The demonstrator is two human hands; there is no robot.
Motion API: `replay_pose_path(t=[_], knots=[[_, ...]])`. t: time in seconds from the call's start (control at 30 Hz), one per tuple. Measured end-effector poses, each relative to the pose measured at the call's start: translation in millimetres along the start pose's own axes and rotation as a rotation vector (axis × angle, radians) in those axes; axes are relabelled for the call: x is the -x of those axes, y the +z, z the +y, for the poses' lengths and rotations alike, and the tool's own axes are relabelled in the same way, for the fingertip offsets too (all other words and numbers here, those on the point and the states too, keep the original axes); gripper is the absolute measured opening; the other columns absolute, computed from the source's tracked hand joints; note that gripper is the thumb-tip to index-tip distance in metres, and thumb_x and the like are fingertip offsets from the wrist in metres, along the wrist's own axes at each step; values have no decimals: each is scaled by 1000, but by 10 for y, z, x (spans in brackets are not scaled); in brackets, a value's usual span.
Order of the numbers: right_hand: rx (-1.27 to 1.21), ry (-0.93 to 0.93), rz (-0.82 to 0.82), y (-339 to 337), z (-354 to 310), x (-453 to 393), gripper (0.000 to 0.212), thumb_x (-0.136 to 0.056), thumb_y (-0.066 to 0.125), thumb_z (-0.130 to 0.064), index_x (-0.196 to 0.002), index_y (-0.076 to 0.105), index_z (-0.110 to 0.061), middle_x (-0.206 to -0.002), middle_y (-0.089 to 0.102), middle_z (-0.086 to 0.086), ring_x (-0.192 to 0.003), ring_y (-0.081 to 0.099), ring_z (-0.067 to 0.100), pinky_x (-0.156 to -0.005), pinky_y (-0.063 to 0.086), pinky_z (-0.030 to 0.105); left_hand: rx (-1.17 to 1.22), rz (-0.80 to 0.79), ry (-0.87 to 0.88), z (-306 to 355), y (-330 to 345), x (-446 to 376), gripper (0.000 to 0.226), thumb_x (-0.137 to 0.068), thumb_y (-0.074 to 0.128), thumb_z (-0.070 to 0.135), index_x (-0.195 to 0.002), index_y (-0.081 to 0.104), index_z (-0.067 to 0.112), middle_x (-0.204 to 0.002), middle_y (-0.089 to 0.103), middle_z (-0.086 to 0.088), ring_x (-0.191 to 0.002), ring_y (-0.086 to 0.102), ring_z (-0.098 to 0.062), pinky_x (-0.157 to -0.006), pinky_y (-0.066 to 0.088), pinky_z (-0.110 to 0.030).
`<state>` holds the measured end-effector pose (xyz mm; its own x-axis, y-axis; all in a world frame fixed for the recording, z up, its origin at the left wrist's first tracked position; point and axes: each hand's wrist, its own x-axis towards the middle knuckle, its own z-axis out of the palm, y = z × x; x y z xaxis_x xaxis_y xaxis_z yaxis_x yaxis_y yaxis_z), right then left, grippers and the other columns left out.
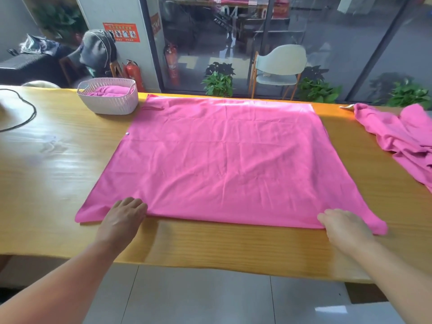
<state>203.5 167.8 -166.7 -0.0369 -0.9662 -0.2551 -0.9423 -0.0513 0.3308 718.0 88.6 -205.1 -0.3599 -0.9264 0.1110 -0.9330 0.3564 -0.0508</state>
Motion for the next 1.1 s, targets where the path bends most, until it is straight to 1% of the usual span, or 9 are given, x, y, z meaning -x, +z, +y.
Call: replay_pose_path(t=[0.23, 0.33, 0.4, 0.5, 0.57, 0.63, 0.73, 0.9, 1.1], knots=[[71, -36, -193, -160, -12, -1, 32, -88, 45, -4, -69, 30, -24, -75, 35, -9, -82, 47, 15, -71, 38, 28, 52, -170, -32, 15, -64, 103, 29, -74, 64, 2, -74, 48, 26, -74, 49, 10, -77, 54, -18, -72, 44, -31], [51, -5, -237, -449, -253, -63, 14, -86, 51, -10, -80, 52, -23, -96, 64, -3, -98, 65, 20, -74, 43, 29, 223, -82, -102, 205, -114, -22, 21, -73, 59, 3, -66, 52, 22, -68, 50, 8, -70, 58, -24, -66, 46, -33], [-125, 31, -83, -541, -511, -196, 17, -87, 50, -16, -93, 63, -25, -103, 67, -1, -100, 66, 22, -69, 39, 29, 330, 7, -130, 450, -104, -212, 16, -81, 56, 8, -87, 67, 18, -91, 62, 2, -89, 62, -27, -77, 49, -37], [-586, 46, 159, -585, -964, -471, 22, -94, 46, -22, -108, 64, -24, -115, 60, 1, -109, 60, 25, -78, 43, 31, 460, -126, -278, 887, -95, -546, 50, -101, 37, 42, -147, 39, 23, -155, 30, 0, -143, 27, -22, -116, 22, -40], [-697, 14, 206, -599, -1269, -646, 42, -100, 44, -29, -142, 48, -23, -148, 42, 5, -137, 40, 25, -110, 36, 37, 375, -248, -267, 1123, -14, -663, 68, -99, 25, 58, -157, 5, 27, -164, -7, 3, -150, -6, -17, -121, -1, -37], [-683, 0, 186, -584, -1473, -756, 57, -104, 37, -40, -157, 21, -27, -165, 11, 5, -152, 10, 23, -123, 10, 37, 307, -307, -281, 1235, 110, -641, 77, -95, 16, 67, -156, -7, 26, -162, -19, 2, -148, -19, -17, -121, -10, -39], [-573, -2, 118, -314, -1532, -799, 69, -100, 20, -61, -158, -1, -30, -165, -13, 0, -152, -13, 19, -123, -7, 39, 233, -295, -286, 1162, 289, -438, 89, -83, 4, 78, -155, -8, 26, -161, -20, 4, -147, -23, -16, -120, -13, -42], [-476, 82, 88, 56, -1290, -656, 94, -78, -14, -78, -158, -4, -29, -165, -12, -1, -152, -14, 19, -123, -9, 40, 193, -268, -381, 773, 339, -214, 100, -71, -13, 83, -154, -8, 28, -160, -20, 8, -147, -22, -16, -119, -13, -44], [-452, 109, 56, -100, -1347, -685, 86, -86, -3, -73, -158, -6, -25, -164, -16, 4, -151, -18, 22, -123, -9, 44, 255, -333, -565, 488, 248, -297, 76, -93, 11, 69, -155, -4, 29, -162, -18, 1, -148, -18, -23, -117, -10, -52]])
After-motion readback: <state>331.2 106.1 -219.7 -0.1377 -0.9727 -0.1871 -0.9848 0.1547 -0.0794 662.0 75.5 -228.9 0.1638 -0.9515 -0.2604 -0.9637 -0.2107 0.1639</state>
